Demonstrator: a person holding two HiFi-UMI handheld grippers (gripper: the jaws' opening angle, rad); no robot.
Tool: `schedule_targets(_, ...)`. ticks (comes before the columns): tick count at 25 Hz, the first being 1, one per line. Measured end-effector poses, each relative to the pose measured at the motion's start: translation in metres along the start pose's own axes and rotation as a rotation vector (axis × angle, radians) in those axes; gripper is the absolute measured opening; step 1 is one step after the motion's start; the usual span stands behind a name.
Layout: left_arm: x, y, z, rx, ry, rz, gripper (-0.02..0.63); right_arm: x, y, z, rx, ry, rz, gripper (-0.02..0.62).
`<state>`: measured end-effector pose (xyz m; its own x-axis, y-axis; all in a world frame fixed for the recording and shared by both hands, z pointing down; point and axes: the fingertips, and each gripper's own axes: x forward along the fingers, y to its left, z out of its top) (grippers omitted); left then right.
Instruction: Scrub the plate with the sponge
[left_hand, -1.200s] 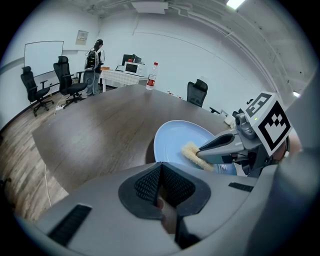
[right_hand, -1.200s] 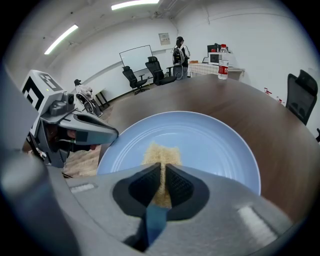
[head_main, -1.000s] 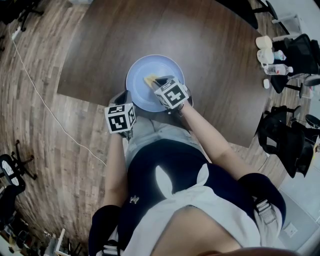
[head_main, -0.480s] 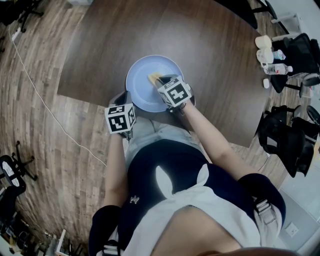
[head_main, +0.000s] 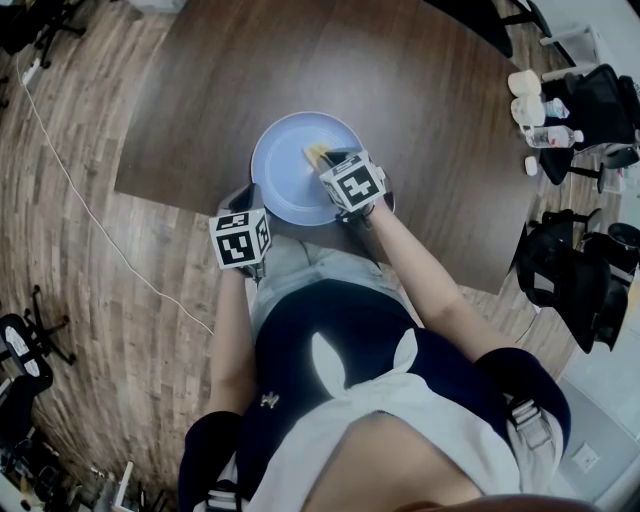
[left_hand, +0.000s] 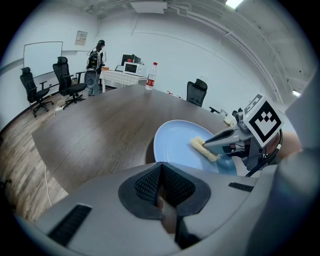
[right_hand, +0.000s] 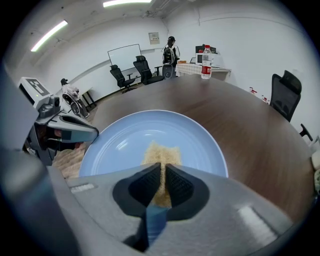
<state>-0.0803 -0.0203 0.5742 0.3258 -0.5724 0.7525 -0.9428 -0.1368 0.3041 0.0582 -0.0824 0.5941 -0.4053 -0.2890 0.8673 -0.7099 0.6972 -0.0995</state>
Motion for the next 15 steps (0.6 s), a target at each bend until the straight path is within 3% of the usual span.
schedule_targets(15, 0.000, -0.001, 0.000, 0.000, -0.002, -0.007, 0.006, -0.007, -0.020, -0.005, -0.033, 0.059, -0.122, 0.028)
